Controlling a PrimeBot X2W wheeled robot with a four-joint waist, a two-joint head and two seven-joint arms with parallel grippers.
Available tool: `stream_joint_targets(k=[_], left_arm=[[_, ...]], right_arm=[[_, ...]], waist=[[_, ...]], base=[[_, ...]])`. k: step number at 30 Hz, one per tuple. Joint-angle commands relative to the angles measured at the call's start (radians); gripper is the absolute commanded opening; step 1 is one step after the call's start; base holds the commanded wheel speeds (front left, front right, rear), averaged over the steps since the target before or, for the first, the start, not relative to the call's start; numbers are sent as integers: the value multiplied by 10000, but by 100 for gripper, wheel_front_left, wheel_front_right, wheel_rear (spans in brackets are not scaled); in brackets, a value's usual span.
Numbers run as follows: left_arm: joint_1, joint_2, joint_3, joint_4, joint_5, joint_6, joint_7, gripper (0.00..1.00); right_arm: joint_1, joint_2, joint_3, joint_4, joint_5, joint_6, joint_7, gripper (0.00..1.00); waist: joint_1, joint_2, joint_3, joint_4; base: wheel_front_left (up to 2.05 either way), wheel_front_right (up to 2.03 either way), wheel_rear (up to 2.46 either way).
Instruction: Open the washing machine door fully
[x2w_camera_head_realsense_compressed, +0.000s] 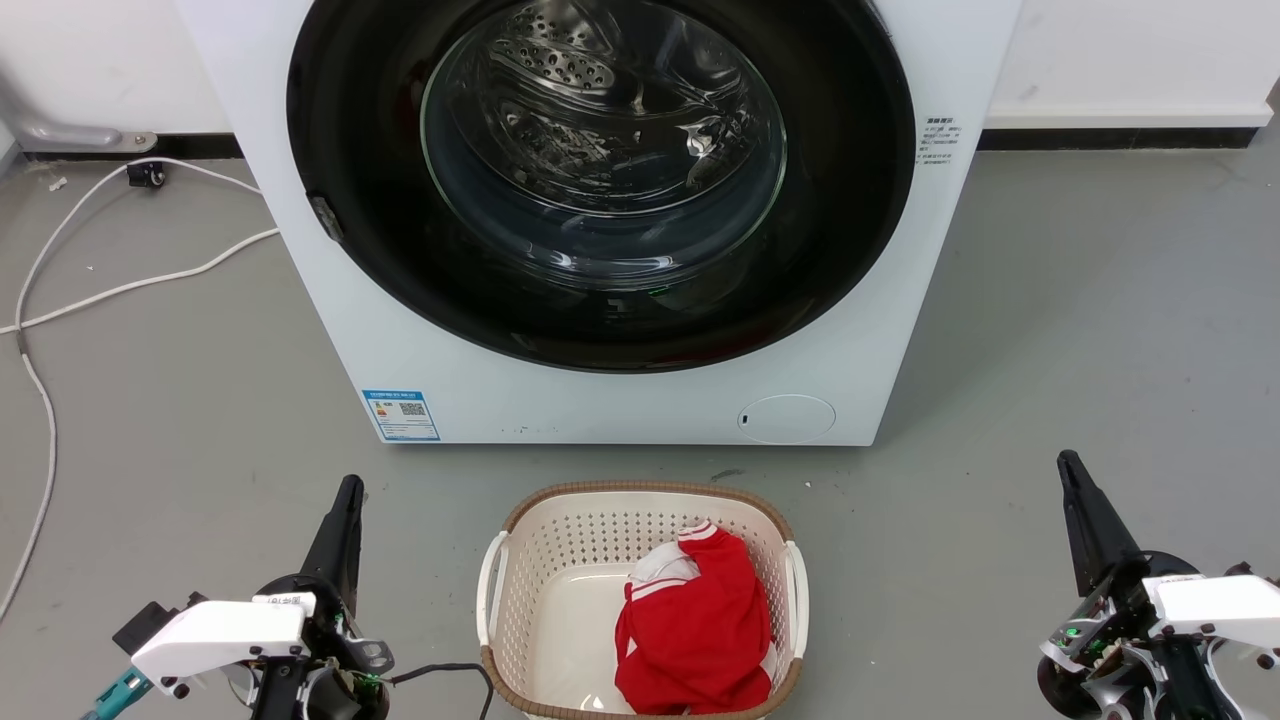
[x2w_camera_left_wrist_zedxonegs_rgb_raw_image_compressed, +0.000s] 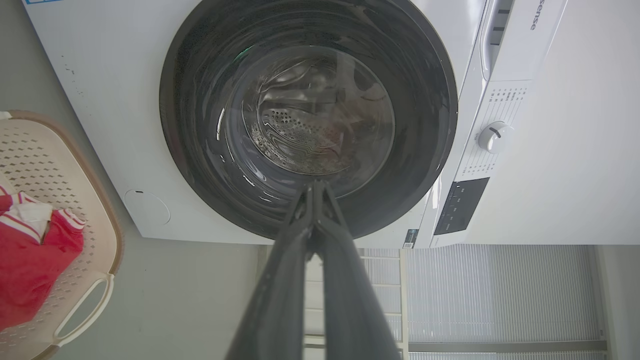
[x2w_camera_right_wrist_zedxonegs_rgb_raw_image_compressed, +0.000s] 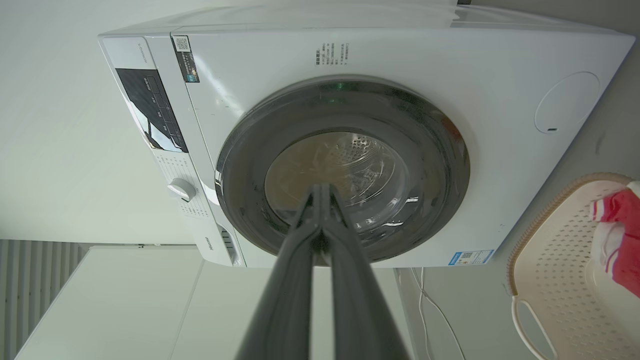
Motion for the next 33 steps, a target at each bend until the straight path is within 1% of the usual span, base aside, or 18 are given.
stream_joint_targets(k=[1,4,5,8,14,20,28,33], left_arm=[[-74,-13,38,6,48,-29,40,0],[-74,-14,37,6,49,-29,41,0],[14,-2,-6,30,-4,2,-4,100],[108,-19,-35,162,-3,4,-13,100],[28,-18,-257,-41,68,2,-268,100],[-91,105,-575,-344,535,0,-617,100],[-236,71,-475,-969,1990,-3,-981,100],[-283,72,-448,-1344,3144,-5,-1188,100]], right_arm=[[-135,39,-9,15,-17,0,26,0],[-135,40,-10,15,-19,0,28,0],[20,2,0,22,0,0,-3,100],[126,12,13,157,3,0,-15,100],[167,14,195,-74,-67,0,-326,100],[173,16,212,-368,-572,0,-623,100],[125,18,183,-951,-2149,0,-980,100],[116,20,263,-1361,-3580,0,-1187,100]], waist=[[0,0,0,0],[0,0,0,0],[0,0,0,0],[0,0,1,0],[0,0,16,-4],[0,0,35,3],[0,0,53,18],[0,0,59,24]], base=[[0,0,0],[0,0,0],[0,0,0],[0,0,0],[0,0,0],[0,0,0],[0,0,0],[0,0,0]])
